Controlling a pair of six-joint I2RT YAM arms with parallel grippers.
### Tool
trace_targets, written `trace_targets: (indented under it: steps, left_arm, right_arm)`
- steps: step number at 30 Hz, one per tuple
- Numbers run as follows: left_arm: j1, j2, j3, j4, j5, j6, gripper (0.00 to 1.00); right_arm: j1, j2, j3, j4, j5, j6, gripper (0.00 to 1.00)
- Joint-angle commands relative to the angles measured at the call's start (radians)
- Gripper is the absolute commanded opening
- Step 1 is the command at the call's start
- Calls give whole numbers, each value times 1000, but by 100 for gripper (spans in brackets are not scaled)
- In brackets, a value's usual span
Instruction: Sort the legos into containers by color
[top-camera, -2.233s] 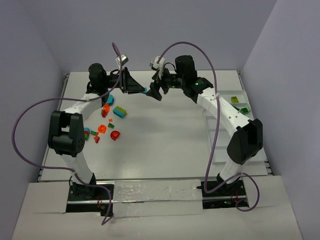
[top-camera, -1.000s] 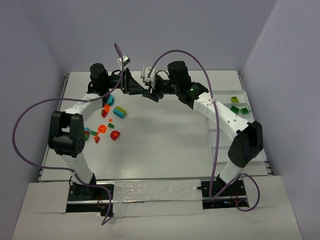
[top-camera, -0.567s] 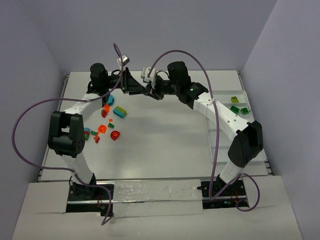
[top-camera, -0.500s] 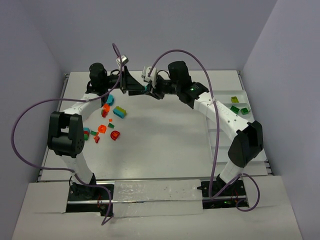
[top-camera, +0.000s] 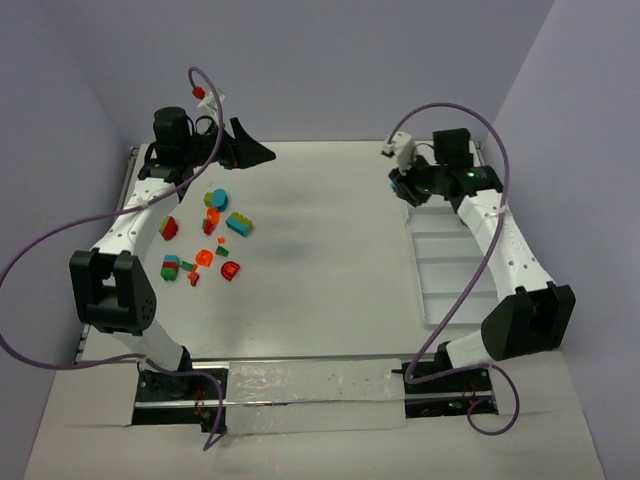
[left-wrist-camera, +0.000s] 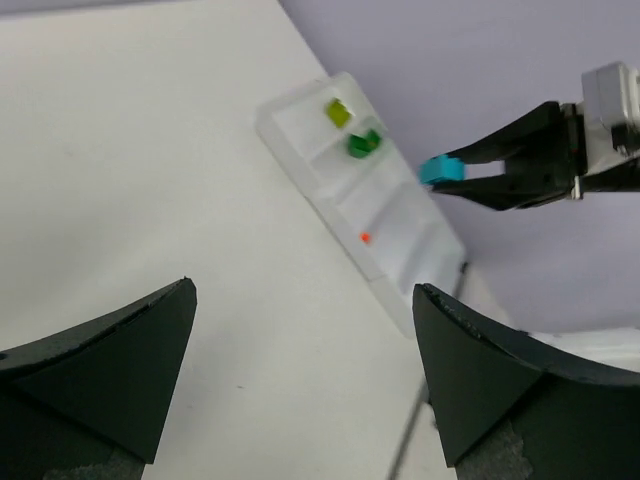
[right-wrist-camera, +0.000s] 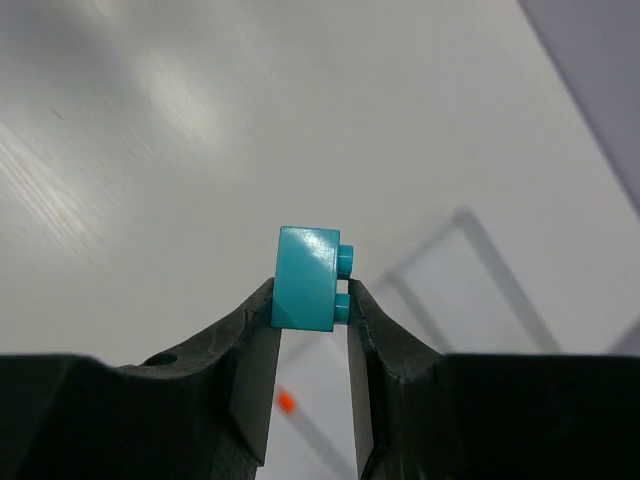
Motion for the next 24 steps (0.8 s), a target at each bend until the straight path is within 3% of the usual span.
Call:
trace_targets:
  steps: [1, 7, 11, 18, 24]
  left_arm:
    - [-43, -86, 60, -246, -287, 338, 99]
    - [-95, -63, 89, -346, -536, 450, 99]
    - [-104, -32, 155, -413, -613, 507, 99]
    - [-106, -42, 147, -438, -683, 537, 99]
    - [-105, -40, 110, -425, -875, 482, 99]
  right_arm:
    - [-203, -37, -33, -347, 154, -139, 0]
    - [-553, 119, 13, -508, 283, -227, 0]
    - [-649, 264, 133, -553, 335, -191, 0]
    - [-665, 431, 261, -563, 441, -170, 1]
    - [-660, 540, 302, -563, 521, -113, 3]
